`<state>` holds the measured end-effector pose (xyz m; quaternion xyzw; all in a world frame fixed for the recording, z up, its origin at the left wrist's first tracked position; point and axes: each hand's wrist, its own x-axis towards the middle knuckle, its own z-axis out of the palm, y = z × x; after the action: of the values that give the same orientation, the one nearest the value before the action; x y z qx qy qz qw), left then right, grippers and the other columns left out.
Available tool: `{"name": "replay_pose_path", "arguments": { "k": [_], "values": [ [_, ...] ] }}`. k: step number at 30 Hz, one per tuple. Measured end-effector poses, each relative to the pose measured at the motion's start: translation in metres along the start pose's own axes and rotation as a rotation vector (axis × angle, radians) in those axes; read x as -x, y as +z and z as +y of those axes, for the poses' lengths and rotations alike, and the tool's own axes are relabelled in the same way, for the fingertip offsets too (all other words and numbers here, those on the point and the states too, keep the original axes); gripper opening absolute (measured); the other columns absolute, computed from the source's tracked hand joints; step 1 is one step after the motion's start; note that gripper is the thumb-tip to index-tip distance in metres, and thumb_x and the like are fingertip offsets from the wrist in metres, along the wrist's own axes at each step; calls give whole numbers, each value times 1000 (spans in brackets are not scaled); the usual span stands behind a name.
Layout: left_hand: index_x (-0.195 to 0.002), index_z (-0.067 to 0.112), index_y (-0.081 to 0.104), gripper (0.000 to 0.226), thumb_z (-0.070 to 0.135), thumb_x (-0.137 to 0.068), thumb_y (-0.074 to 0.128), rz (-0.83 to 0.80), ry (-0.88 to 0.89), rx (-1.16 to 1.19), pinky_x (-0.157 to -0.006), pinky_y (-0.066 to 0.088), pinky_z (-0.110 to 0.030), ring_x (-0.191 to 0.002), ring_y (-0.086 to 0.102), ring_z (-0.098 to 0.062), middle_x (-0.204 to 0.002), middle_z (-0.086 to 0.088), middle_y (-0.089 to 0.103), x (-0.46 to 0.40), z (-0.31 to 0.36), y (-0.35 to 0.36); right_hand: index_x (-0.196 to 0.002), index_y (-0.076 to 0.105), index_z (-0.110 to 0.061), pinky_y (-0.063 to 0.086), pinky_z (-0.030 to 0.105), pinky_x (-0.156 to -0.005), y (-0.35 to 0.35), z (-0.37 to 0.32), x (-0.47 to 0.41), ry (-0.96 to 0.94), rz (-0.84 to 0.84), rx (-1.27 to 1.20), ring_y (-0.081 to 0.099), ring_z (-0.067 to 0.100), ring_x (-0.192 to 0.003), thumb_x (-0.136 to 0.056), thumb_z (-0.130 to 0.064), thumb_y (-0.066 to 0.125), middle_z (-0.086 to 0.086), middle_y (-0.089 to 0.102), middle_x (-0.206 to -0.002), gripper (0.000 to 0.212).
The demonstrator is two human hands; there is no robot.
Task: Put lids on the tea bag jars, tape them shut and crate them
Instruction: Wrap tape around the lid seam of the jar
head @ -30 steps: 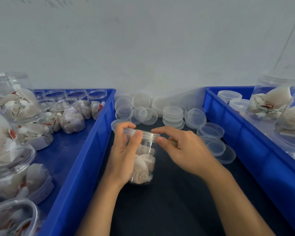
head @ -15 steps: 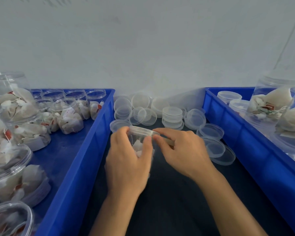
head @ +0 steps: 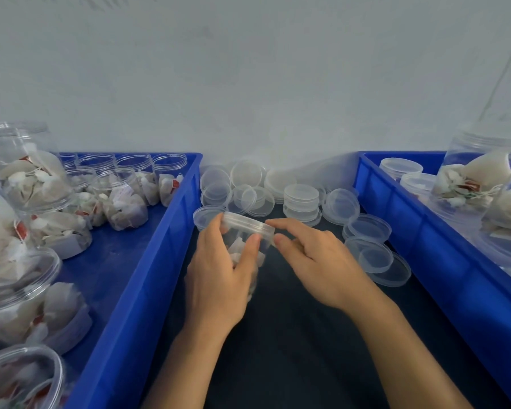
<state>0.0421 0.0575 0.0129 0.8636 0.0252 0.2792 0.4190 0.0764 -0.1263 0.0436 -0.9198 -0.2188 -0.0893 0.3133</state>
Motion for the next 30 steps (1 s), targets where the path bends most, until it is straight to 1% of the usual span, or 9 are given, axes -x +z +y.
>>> {"name": "replay_pose_path", "arguments": {
  "k": [3,6,10,16,18,20,23,26,30],
  "values": [
    [-154,34,41,75,76,-92,46,-20,-26,72,-77,36,-8,-101,54,11,-127,29,46,-1,-2,0,-136,53,-51,48,35,-67,0,3,-1,-10,27,25,59,9,-65,-109,-51,41,-24,60,-68,30],
    [-149,40,47,73,81,-88,50,-36,-85,179,-79,43,-12,-103,56,19,-125,30,56,-2,-4,0,-135,51,-52,51,39,-72,2,3,0,-13,36,60,58,10,-67,-109,-53,38,-28,58,-70,30],
    [-143,42,54,74,83,-82,52,-56,-144,301,-87,57,-27,-106,66,8,-130,19,67,-2,-7,1,-135,52,-51,53,40,-76,0,3,-1,-5,35,82,58,10,-70,-108,-58,35,-32,57,-68,33],
    [-133,35,64,46,59,-93,62,-131,-150,492,-87,58,-28,-105,72,0,-117,20,75,-5,-9,-1,-132,49,-53,51,38,-74,-1,2,0,16,18,88,61,7,-71,-104,-69,26,-30,60,-71,40],
    [-130,32,67,42,56,-96,63,-159,-145,548,-83,60,-25,-106,74,-3,-116,16,76,-6,-11,-4,-134,48,-55,50,38,-76,0,-2,1,22,0,93,63,7,-77,-100,-74,20,-25,63,-71,48],
    [-129,30,69,38,53,-100,62,-179,-137,588,-83,57,-17,-108,73,-3,-117,15,77,-6,-11,-8,-136,48,-57,51,40,-81,0,-4,2,34,-19,72,64,9,-87,-100,-74,21,-21,69,-79,48],
    [-123,37,69,34,59,-98,62,-214,-144,557,-82,56,-15,-109,71,3,-115,22,75,-6,-11,-12,-134,53,-55,54,40,-85,-2,-8,3,50,-22,44,66,7,-93,-99,-75,26,-21,72,-90,48],
    [-122,39,66,56,76,-81,61,-241,-169,457,-87,55,-24,-105,70,5,-113,24,74,-7,-9,-15,-135,58,-55,53,37,-86,-3,-13,5,53,-2,83,68,8,-102,-97,-76,27,-24,75,-97,53],
    [-116,47,64,66,90,-66,59,-240,-181,271,-79,55,-26,-97,67,12,-106,30,72,-8,-7,-20,-132,58,-55,54,40,-84,-2,-22,7,23,27,150,69,12,-95,-96,-79,21,-21,74,-90,57]
  ]
}}
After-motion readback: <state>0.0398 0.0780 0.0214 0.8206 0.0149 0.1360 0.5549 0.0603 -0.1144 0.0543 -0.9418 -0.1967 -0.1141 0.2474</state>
